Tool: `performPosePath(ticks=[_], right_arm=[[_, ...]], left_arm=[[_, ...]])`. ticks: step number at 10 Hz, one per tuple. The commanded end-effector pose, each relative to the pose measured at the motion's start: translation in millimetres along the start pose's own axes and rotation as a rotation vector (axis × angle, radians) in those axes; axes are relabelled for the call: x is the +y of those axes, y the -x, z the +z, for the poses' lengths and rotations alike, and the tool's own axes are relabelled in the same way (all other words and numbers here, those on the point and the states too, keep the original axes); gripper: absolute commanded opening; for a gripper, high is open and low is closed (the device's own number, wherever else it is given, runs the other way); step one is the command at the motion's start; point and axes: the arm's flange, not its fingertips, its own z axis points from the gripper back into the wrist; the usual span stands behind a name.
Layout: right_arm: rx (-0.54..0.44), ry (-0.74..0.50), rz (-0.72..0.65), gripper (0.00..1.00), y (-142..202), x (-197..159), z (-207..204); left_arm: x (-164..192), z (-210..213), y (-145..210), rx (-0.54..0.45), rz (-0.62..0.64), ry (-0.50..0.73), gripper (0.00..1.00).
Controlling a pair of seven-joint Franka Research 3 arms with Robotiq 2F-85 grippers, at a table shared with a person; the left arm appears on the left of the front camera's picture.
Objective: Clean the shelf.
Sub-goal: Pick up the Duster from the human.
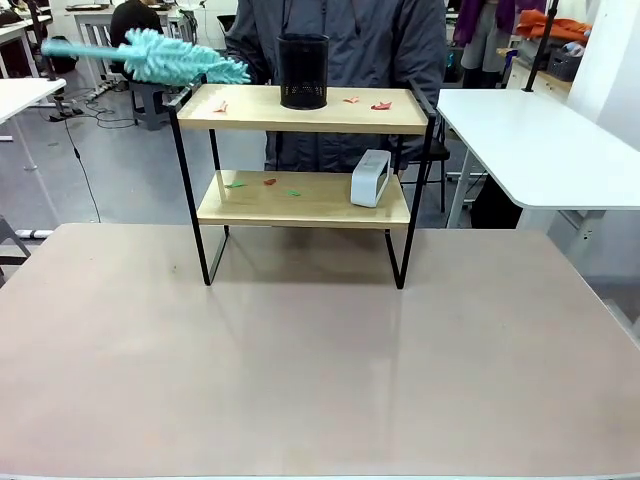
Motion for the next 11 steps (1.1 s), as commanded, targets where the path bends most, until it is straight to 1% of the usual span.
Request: performPosePath(ticks=[1,4,5,6,7,9,10,11], right_arm=[[-0.005,-0.025,0.028,1.0,-1.6,-0.9,1.6],[-0.005,-0.025,0.028,1.0,-1.6,-0.9,1.6],[-0.005,-0.025,0.028,1.0,-1.6,-0.9,1.6],[-0.005,-0.025,0.028,1.0,-1.6,-0.9,1.6],[-0.005,-0.025,0.028,1.0,-1.6,-0.9,1.6],[-0.005,-0.025,0.028,1.0,-1.6,-0.9,1.6],[-0.005,-0.025,0.028,1.0,-1.6,-0.9,1.6],[-0.005,-0.025,0.028,1.0,-1.6,-0.9,1.6]], left_arm=[[0.9,-2.3,-2.8,-0.015,-0.024,0.02,1.0],[0.9,-2.3,-2.8,-0.015,-0.024,0.02,1.0],[0.5,-2.4,-0.8,0.0,0.003,0.002,1.0],[3.6,1.8,-7.5,0.005,0.022,0.055,1.0],[11.0,3.7,-28.2,0.043,0.081,0.064,1.0],[40.0,13.0,-96.3,0.064,0.149,0.128,1.0],[51.6,10.0,-128.6,0.077,0.188,0.159,1.0],[65.5,0.7,-155.8,0.064,0.242,0.247,1.0]])
